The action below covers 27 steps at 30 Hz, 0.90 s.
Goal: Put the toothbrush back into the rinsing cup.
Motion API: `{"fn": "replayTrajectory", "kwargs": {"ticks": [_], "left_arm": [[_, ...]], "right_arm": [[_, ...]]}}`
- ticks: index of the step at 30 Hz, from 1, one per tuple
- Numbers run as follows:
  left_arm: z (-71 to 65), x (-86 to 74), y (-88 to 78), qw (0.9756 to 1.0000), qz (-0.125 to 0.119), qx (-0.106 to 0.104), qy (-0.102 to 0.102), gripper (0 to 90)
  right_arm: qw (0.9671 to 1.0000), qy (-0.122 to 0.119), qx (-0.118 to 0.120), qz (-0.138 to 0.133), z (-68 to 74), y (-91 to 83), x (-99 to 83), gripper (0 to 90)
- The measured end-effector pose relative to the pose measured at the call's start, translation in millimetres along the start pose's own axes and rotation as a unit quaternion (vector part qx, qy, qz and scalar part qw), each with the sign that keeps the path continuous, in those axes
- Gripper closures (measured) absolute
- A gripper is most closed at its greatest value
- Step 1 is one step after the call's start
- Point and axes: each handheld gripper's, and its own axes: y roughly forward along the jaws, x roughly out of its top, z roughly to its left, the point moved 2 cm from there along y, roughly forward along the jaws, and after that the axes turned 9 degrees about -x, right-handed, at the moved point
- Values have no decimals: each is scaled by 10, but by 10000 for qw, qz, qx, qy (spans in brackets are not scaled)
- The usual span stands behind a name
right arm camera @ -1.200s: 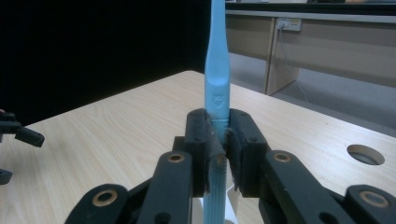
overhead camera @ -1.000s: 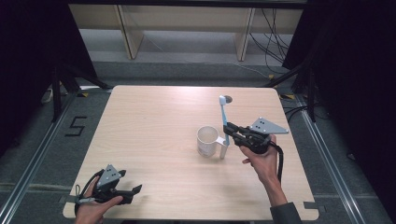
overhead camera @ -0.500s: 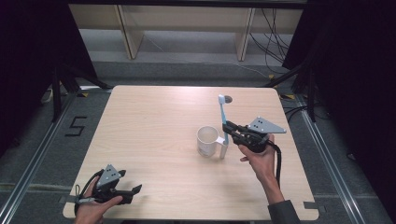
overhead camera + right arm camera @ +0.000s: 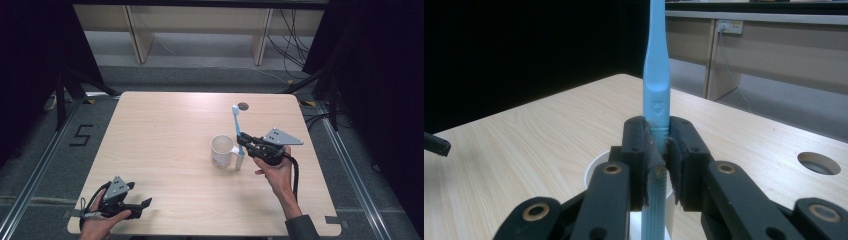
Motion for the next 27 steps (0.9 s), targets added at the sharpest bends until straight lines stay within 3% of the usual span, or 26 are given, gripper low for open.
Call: {"fn": "replayTrajectory", "kwargs": {"ticks": [1,5,9,10,11,12,14,20,27], "left_arm": [[-1,0,0,10000,-2,0,-4,159],[-5,1,5,10000,-3,-12,5,159],[-14,4,17,9999,-92,-60,-26,159],[-14,4,11,10000,-61,-36,-41,159],[-5,2,2,10000,-5,-26,3,159],[-4,1,3,10000,-9,-26,-9,159],[-6,1,7,10000,-4,-29,8,159],[-20,3,1,10000,-36,-58,6,159],[-22,2,8,10000,-3,-47,16,159]], "right_arm": [[9999,80,9,62,12,-6,-7,788],[10000,-13,34,-50,15,7,-33,788],[10000,-16,47,49,20,21,-96,788],[9998,87,-32,172,36,3,-118,788],[9999,23,55,120,21,20,-128,788],[9999,-109,-48,81,1,19,-130,788],[9998,23,-28,198,16,-2,-143,788],[9998,-149,-65,90,-9,-28,-151,788],[9997,-86,-108,217,-12,-70,-207,787]]}}
